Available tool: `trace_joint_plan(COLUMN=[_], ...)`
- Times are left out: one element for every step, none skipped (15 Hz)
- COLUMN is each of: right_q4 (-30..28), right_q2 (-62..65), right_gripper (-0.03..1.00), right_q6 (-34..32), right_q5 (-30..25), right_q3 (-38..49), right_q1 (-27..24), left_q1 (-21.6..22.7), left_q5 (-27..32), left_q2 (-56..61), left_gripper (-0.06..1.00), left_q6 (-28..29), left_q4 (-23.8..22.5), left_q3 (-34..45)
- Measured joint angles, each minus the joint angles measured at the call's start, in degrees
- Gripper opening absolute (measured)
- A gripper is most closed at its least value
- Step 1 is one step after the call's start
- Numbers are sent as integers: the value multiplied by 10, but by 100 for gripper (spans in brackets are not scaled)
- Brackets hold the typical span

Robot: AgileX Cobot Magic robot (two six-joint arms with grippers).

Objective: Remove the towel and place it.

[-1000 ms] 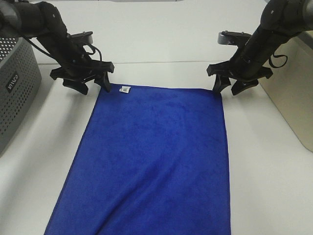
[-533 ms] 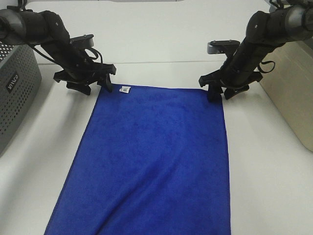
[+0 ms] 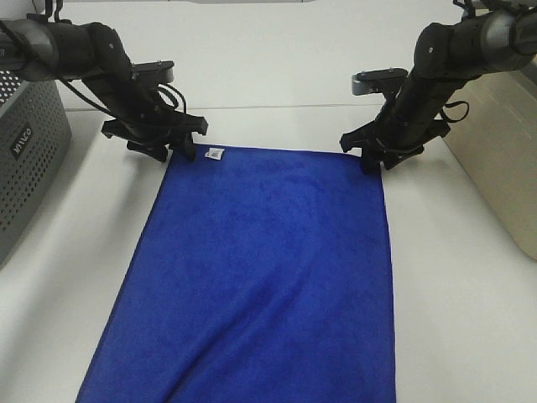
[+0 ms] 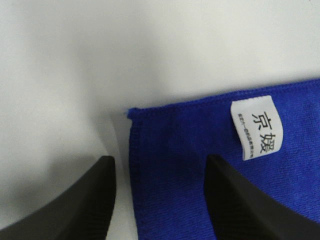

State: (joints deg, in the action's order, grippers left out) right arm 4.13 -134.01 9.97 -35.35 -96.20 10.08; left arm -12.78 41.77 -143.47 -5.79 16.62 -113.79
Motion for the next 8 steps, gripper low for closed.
trace_joint_plan(right_q4=[-1,-1,-1,-1,-1,2,2,2], right_q2=[0,0,0,0,0,0,0,0], right_gripper=[41,36,31,24,17,7,2,2], right_q6=[0,0,0,0,-1,-1,-1,-1], right_q5=[-1,-1,-2,-5,-7,-9,-10,-10], right_q3=[0,0,0,0,0,0,0,-1], right_q1=[-1,-1,-1,-1,-1,-1,-1,-1], left_q1=[-3,-7,-10,-13,-14,-14,-14,-14], left_q5=[0,0,0,0,0,1,1,2], left_q2=[-1,-1,-1,-2,-2,-3,-3,-3], left_gripper=[46,41,36,29,22,12,3,0], left_q6=[-1,-1,-2,-2,-2,-3,-3,-3], left_q4=[-1,-3,-3,-5,-5,-5,-5,-3], left_q3=[0,0,0,0,0,0,0,0])
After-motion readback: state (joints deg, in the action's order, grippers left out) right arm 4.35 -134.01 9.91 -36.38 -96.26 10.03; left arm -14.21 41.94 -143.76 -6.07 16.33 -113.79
